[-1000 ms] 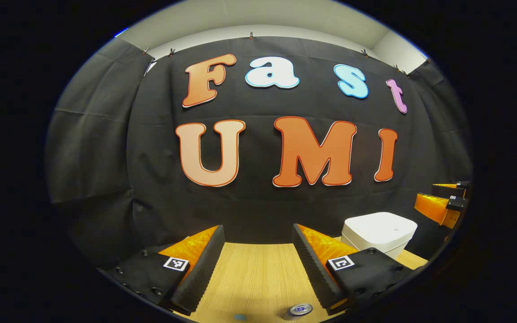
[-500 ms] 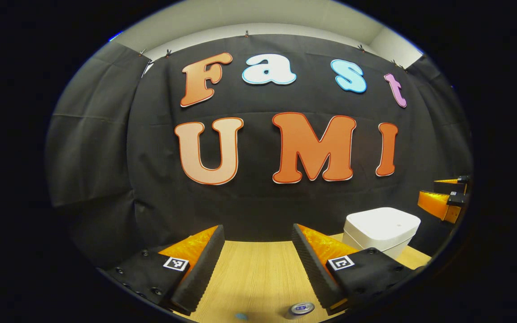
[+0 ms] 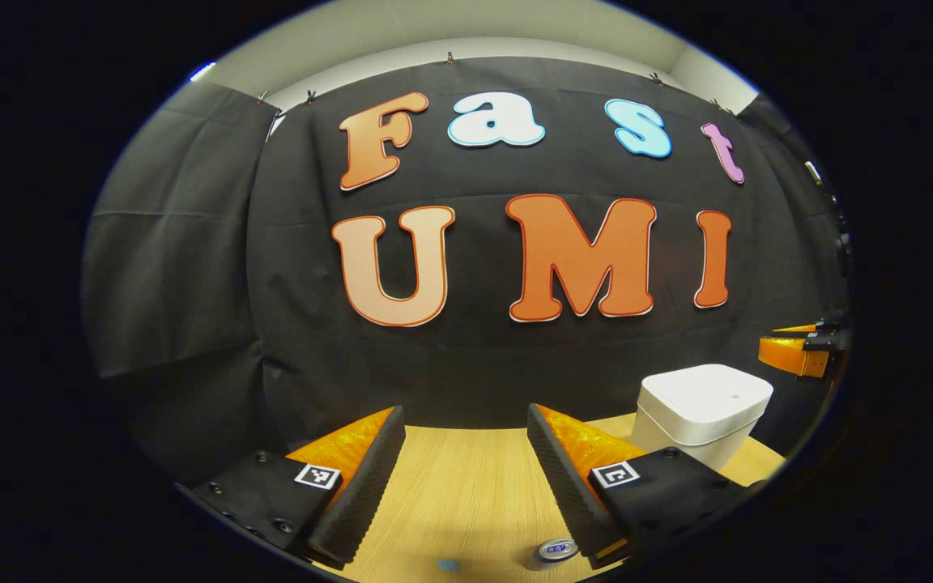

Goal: Press the lid of the desktop garbage bin to open it, pick up the crumpled paper on the desktop and throw it into the bin, then pick up the pop can on the desktop and drop it into the bin, and finally close the garbage bin lid.

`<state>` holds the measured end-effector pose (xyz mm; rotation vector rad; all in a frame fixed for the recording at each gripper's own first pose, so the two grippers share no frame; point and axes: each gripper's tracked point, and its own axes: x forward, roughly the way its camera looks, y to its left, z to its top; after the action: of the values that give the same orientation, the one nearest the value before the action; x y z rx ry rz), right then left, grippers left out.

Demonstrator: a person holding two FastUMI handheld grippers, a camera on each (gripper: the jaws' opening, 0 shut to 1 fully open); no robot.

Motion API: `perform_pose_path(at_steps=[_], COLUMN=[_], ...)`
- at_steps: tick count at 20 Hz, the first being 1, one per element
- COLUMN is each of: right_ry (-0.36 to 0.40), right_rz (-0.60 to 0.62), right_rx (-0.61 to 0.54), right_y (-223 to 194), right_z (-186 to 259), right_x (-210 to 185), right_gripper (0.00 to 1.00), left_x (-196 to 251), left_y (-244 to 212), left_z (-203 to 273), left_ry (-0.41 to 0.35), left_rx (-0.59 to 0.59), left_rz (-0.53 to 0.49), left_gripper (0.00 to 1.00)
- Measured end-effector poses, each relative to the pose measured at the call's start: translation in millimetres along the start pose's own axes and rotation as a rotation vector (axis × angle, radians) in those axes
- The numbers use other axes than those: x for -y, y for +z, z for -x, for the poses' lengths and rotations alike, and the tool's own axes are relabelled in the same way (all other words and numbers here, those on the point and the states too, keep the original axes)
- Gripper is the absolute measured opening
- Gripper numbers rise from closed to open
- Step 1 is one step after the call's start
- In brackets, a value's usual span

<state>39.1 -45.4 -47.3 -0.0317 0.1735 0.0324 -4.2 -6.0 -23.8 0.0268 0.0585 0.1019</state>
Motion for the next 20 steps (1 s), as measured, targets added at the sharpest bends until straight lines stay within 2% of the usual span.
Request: perform_pose_path(at_steps=[1,3,6,14,20], right_ry=[-0.011,-0.027,-0.014,0.026,0.06], right_rz=[0.01,0.028,0.028,0.03,0.033], right_rx=[-0.007,-0.015,-0.035,-0.09,-0.18], right_y=[-2.0,-5.8,-14.4,-40.2,-69.9], right_z=[-3.2,-9.6,-20.6,-45.9,-56.2], right_x=[4.0,11.1,13.6,21.6,24.6], right_gripper=[0.34,0.15,0.02,0.02,0.02], left_x=[-1.8,-5.4,-9.0,-10.8,-3.7], left_y=[-1.8,-4.5,-8.1,-15.5,-25.6], left_z=[1.2,3.3,6.8,17.9,24.0], left_ry=[0.009,0.03,0.061,0.138,0.175], left_rx=[-0.006,-0.014,-0.027,-0.052,-0.077], left_rz=[0.0,-0.004,-0.009,-0.021,-0.004], left_gripper=[0.97,0.97,0.97,0.97,0.97])
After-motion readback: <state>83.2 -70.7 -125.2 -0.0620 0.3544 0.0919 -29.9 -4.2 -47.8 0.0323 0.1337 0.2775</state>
